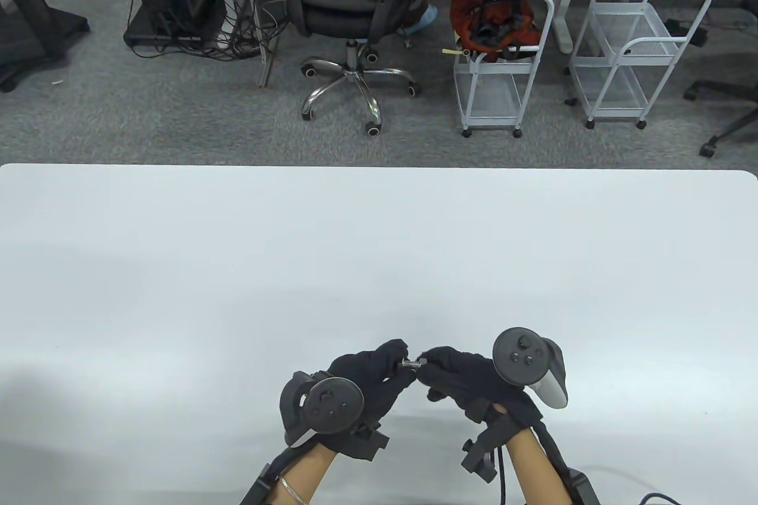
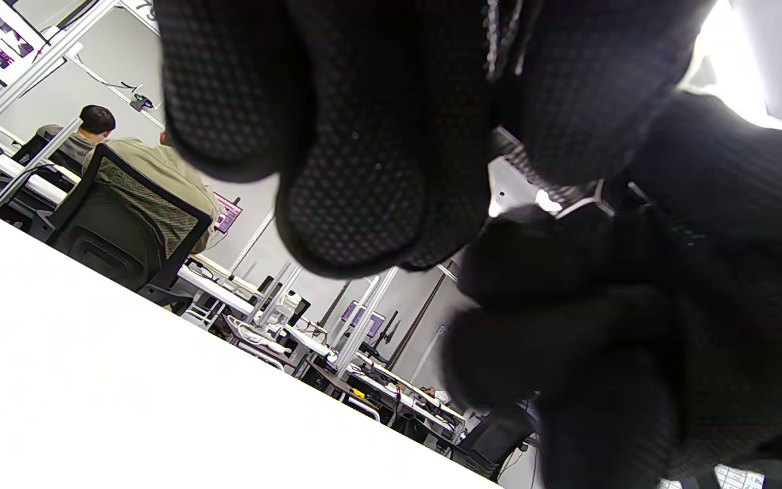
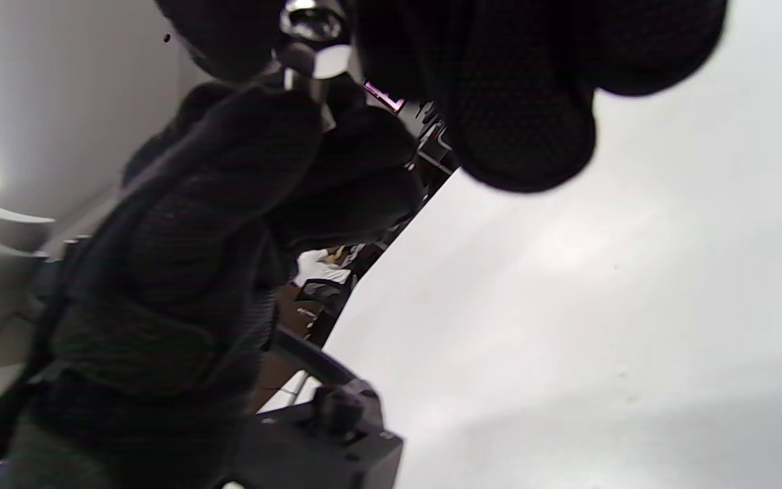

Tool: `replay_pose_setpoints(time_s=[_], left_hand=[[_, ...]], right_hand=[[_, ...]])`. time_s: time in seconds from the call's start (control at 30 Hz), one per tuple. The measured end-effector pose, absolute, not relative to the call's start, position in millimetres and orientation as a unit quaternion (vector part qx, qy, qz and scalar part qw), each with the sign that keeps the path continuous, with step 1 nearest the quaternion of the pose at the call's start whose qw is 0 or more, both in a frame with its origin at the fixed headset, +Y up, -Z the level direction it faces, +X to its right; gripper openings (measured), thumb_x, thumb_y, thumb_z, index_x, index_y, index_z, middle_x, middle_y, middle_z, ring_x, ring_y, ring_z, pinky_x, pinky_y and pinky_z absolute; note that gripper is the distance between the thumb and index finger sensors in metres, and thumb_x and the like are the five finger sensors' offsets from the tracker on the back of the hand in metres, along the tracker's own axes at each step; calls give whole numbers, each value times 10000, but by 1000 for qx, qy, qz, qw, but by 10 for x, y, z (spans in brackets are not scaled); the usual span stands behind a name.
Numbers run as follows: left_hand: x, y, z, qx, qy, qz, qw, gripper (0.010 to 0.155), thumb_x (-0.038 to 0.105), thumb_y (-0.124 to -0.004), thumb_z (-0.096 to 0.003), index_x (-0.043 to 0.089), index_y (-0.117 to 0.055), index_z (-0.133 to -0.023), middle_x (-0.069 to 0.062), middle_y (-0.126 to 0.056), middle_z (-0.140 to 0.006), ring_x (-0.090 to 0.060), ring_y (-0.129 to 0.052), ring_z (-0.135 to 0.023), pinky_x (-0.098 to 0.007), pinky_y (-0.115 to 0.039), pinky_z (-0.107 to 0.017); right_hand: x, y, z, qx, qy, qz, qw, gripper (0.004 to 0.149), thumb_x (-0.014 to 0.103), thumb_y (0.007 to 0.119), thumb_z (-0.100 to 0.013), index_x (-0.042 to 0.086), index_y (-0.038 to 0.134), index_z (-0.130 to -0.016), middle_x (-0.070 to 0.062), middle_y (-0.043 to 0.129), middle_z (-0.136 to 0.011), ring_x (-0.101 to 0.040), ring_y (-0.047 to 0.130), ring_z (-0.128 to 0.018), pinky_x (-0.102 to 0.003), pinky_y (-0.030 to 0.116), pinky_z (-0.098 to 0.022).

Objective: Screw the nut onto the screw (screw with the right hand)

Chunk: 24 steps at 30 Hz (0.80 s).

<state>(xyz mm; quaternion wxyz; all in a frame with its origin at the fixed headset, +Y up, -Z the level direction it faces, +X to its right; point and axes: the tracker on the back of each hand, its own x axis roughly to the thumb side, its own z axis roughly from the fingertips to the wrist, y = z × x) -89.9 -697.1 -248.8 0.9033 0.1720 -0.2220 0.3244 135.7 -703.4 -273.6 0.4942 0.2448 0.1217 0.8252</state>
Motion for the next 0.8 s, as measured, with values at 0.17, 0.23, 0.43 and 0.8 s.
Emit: replay_pose_setpoints(time_s=[0.17,0.23,0.43,0.8], left_hand=[[-909,-6980,-2501,169,-219,329,903,478,460,-843,-434,138,-894,-784,45,-1113,-589,-81,-1119,-444,-296,-915,-420],[-903,-6987,-2501,166,-219,332,902,477,459,-842,-436,138,-893,-785,43,-1113,-589,-80,-1119,-444,-298,-914,-421],[-891,-6975,-2485,169,-223,329,902,477,459,-842,-435,138,-894,-785,42,-1114,-590,-82,-1119,-444,-298,-914,-421],[-909,-6975,-2488,170,-217,331,903,477,458,-843,-436,137,-893,-785,43,-1113,-589,-82,-1118,-445,-298,-914,-420]], right_hand=[[1372,-7039,-2738,231,109,844,471,505,387,660,-602,-37,842,-807,-277,944,-687,-346,1024,-457,-524,777,-384],[1370,-7046,-2731,236,114,835,483,556,388,693,-594,-70,760,-901,-333,869,-780,-384,993,-545,-546,753,-424],[1372,-7046,-2741,225,106,839,484,522,393,662,-600,-49,843,-811,-283,940,-690,-353,1022,-459,-529,773,-386],[1378,-7039,-2730,232,102,836,487,513,395,673,-597,-37,833,-824,-283,935,-705,-358,1017,-479,-532,770,-398]])
